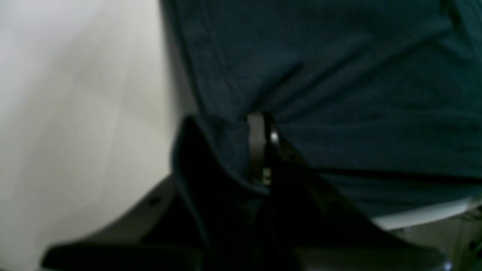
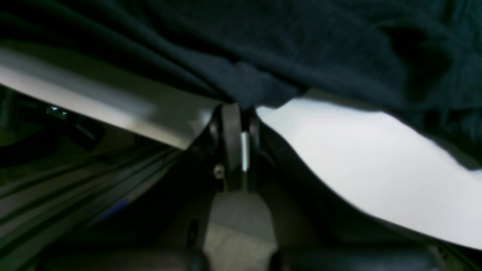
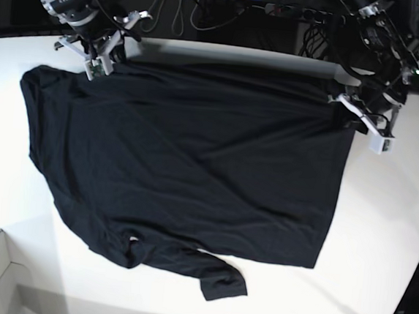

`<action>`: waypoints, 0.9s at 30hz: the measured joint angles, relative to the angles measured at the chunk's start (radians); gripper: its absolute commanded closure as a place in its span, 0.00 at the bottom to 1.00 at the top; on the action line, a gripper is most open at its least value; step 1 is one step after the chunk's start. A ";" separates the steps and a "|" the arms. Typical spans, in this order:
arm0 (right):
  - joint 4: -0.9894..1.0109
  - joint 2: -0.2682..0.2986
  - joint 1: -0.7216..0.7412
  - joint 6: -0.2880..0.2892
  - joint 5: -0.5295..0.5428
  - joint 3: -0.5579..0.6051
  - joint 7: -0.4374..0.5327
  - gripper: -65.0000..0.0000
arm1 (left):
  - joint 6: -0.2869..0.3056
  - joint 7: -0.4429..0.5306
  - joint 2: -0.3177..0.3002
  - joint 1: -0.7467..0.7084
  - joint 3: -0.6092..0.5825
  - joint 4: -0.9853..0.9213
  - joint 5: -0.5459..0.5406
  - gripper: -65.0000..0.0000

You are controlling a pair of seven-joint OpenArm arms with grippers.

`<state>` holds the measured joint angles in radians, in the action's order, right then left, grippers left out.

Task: Layout the t-shirt on the table in an organized manner, then fold the t-shirt properly
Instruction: 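Drag the shoulder with the right gripper away from the left gripper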

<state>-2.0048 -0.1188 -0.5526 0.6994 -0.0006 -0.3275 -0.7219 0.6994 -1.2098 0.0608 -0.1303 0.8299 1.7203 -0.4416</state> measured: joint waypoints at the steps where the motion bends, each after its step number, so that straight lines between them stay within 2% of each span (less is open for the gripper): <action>1: 0.000 -0.001 -0.005 0.000 0.001 0.002 0.002 1.00 | 0.000 0.000 0.000 0.000 0.008 0.001 0.002 1.00; 5: 0.000 -0.034 -0.030 0.000 0.000 -0.006 0.013 1.00 | 0.000 0.001 0.002 -0.004 0.039 0.000 0.000 1.00; 11: -0.011 -0.040 -0.117 0.003 -0.003 0.003 0.124 1.00 | 0.000 -0.010 -0.001 -0.005 0.100 -0.005 0.003 1.00; 13: -0.017 -0.040 -0.134 0.002 0.001 0.005 0.166 1.00 | 0.000 -0.014 -0.024 -0.006 0.101 -0.005 -0.005 1.00; 20: -0.020 -0.039 -0.219 -0.001 -0.008 0.132 0.223 1.00 | 0.000 -0.010 -0.079 0.001 0.109 -0.005 -0.003 1.00; 23: -0.020 -0.039 -0.223 0.000 -0.008 0.175 0.229 1.00 | 0.000 -0.006 -0.079 0.001 0.109 -0.005 0.003 1.00; 27: -0.021 -0.037 -0.180 0.000 -0.011 0.177 0.251 1.00 | 0.000 -0.005 -0.079 0.007 0.105 -0.006 0.004 1.00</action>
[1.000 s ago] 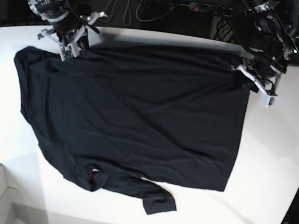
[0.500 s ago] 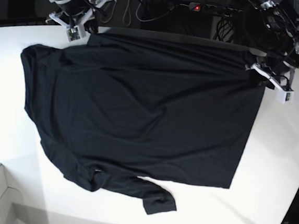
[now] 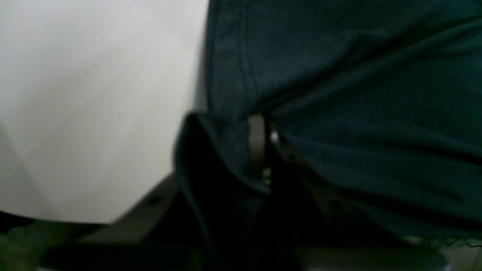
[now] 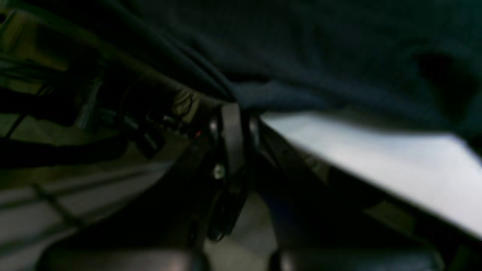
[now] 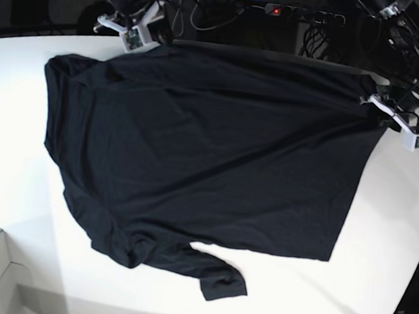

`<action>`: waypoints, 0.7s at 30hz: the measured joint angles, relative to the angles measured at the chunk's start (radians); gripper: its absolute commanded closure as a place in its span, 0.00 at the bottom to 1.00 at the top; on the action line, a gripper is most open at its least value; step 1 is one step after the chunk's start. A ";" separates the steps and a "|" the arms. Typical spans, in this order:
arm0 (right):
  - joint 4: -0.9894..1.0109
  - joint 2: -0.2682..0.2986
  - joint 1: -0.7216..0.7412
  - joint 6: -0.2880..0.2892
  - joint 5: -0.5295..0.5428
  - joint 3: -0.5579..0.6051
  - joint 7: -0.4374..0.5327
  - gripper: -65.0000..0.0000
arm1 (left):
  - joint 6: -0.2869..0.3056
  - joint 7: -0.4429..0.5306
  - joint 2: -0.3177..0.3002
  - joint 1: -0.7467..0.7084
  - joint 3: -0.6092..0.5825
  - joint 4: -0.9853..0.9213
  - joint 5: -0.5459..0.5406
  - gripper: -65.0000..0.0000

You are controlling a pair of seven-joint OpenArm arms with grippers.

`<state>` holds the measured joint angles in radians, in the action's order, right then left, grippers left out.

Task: Layout the t-shirt on the table in an organized manner, then fold the t-shirt properly
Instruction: 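Drag the shoulder with the right gripper away from the left gripper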

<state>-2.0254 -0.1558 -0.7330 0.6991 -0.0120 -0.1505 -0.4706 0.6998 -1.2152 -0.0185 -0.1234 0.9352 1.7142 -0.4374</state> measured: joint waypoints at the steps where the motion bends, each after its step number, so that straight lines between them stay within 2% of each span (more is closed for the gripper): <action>1: 0.000 0.001 0.014 0.000 -0.001 0.000 0.005 1.00 | 0.000 -0.002 0.001 0.009 0.002 -0.004 0.005 1.00; 16: 0.002 0.001 0.289 0.000 -0.008 -0.010 -0.001 1.00 | 0.000 0.006 0.002 0.120 0.001 -0.121 0.008 1.00; 21: 0.011 0.000 0.374 0.000 -0.007 -0.018 -0.116 1.00 | 0.000 0.015 -0.001 0.138 0.000 -0.161 0.007 1.00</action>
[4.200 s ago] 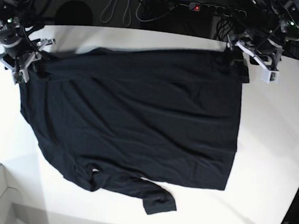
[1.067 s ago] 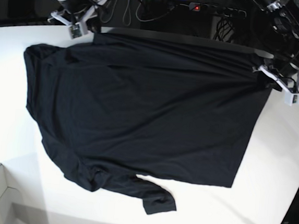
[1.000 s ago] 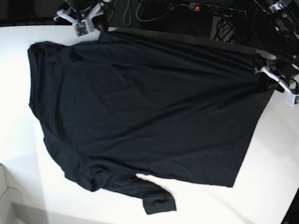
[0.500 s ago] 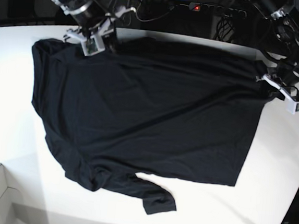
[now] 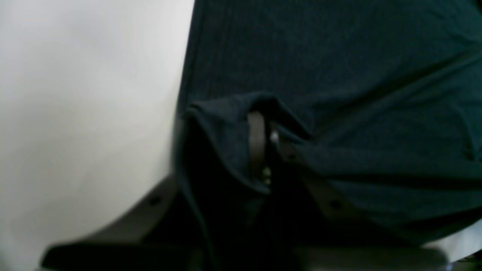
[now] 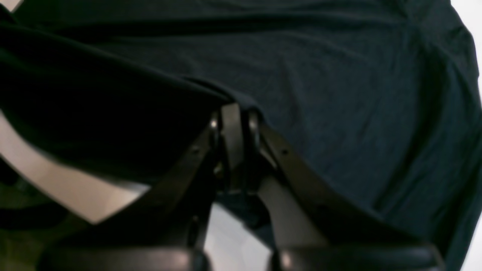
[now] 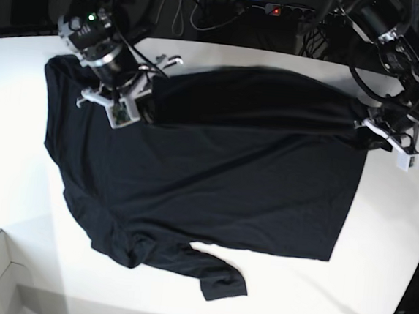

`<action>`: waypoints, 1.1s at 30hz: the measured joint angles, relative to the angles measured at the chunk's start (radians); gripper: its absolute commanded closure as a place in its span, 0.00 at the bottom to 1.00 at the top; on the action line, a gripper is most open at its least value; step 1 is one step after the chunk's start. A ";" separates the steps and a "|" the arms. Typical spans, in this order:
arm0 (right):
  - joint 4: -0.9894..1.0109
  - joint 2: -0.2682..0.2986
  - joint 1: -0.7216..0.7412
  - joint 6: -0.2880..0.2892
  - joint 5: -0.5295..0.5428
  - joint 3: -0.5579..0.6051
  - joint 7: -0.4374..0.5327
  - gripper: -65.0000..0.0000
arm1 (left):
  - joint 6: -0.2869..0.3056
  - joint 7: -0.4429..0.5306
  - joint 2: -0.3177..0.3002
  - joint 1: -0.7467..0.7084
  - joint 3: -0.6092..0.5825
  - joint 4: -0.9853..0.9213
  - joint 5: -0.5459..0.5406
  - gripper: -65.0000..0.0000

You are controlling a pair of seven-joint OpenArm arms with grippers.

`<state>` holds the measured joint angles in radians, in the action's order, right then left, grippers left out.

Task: Layout the t-shirt on the table in an organized manner, then fold the t-shirt properly
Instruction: 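Drag the shoulder with the right gripper away from the left gripper, then pull both shoulder corners with both grippers to straighten the collar edge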

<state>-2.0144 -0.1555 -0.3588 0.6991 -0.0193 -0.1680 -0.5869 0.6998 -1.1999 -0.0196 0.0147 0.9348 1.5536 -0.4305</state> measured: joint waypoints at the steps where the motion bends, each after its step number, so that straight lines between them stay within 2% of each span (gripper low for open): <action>1: 0.010 0.000 0.021 0.000 0.002 -0.008 -0.009 1.00 | 0.000 -0.001 0.001 0.001 0.000 -0.016 0.000 1.00; 8: 0.076 0.045 0.114 0.000 0.000 -0.039 -0.056 1.00 | 0.000 -0.003 -0.013 0.088 0.000 -0.105 0.057 1.00; 20: 0.216 0.064 0.180 0.000 0.002 -0.064 -0.055 1.00 | 0.000 0.000 -0.014 0.222 0.001 -0.266 0.157 1.00; 24: 0.233 0.064 0.193 0.000 0.001 -0.100 -0.053 1.00 | 0.000 0.053 -0.014 0.236 0.001 -0.303 0.198 1.00; 26: 0.235 0.087 0.191 0.000 0.004 -0.090 -0.054 0.99 | 0.000 0.060 -0.013 0.238 0.001 -0.316 0.203 0.99; 29: 0.234 0.111 0.185 0.000 0.006 -0.093 -0.053 0.84 | 0.000 0.060 -0.014 0.232 0.000 -0.319 0.203 0.83; 33: 0.228 0.127 0.169 0.000 0.000 -0.099 -0.056 0.61 | 0.000 0.072 -0.040 0.224 0.000 -0.314 0.190 0.48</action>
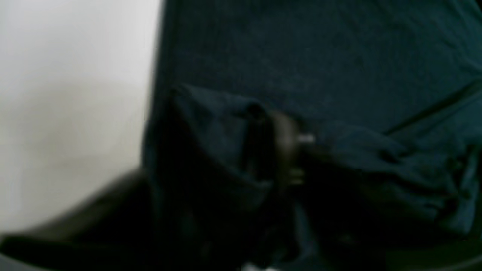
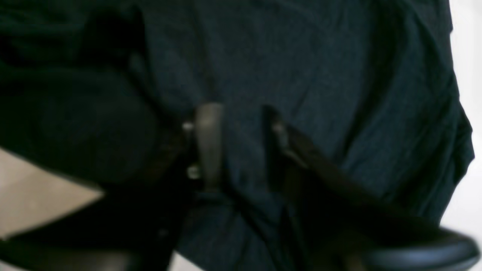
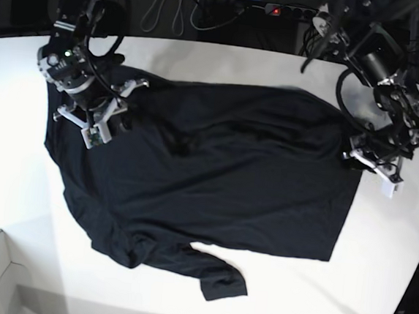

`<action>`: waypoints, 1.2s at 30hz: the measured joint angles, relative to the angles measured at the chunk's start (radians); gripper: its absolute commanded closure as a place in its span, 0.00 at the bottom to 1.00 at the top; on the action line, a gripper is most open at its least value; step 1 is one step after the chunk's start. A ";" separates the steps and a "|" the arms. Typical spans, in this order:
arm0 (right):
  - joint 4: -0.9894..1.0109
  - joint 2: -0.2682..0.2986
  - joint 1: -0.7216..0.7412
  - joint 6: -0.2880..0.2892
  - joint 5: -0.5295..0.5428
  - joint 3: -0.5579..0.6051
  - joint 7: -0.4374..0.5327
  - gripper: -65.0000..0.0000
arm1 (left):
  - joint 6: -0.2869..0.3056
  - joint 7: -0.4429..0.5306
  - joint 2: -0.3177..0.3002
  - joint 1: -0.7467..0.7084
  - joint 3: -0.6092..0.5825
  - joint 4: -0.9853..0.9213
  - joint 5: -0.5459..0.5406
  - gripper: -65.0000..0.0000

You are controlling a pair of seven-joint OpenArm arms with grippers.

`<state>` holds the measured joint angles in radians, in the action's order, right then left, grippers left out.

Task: Layout the t-shirt on the table in an organized manner, then fold the t-shirt properly
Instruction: 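Pull both shoulder corners with both grippers to straighten the collar edge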

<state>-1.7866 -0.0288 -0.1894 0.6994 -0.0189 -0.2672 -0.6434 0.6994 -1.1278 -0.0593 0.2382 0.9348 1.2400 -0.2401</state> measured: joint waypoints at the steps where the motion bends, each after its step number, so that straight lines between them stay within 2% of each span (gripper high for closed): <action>1: -0.006 0.001 0.000 0.000 -0.002 -0.002 -0.001 0.56 | 0.000 0.004 -0.006 -0.007 0.004 0.004 -0.008 0.39; 5: -0.047 -0.011 -0.005 0.000 0.011 -0.033 0.003 0.46 | 0.003 -0.003 -0.025 -0.016 0.005 0.005 -0.060 0.16; 9: -0.085 -0.054 -0.010 -0.001 0.007 -0.140 0.006 0.46 | 0.003 -0.039 -0.066 -0.047 0.001 0.005 -0.126 0.04; 22: -0.085 -0.063 -0.091 -0.001 0.007 -0.143 0.004 0.46 | 0.003 -0.048 -0.071 -0.047 0.000 0.020 -0.103 0.04; 24: -0.086 -0.063 -0.089 -0.001 0.008 -0.142 0.004 0.46 | -0.001 -0.072 -0.058 -0.054 -0.002 0.082 -0.045 0.04; 30: -0.088 -0.063 -0.109 -0.001 0.007 -0.143 0.004 0.46 | -0.004 -0.071 -0.062 -0.086 -0.035 0.294 -0.032 0.04; 36: -0.099 -0.065 -0.109 -0.001 0.008 -0.143 0.011 0.46 | 0.000 -0.067 -0.065 -0.111 -0.048 0.348 -0.038 0.04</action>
<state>-1.8854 -0.0940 -0.2981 0.6987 -0.0113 -0.4107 -0.6323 0.6994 -1.1946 -0.1242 0.1272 0.8864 1.5875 -0.2779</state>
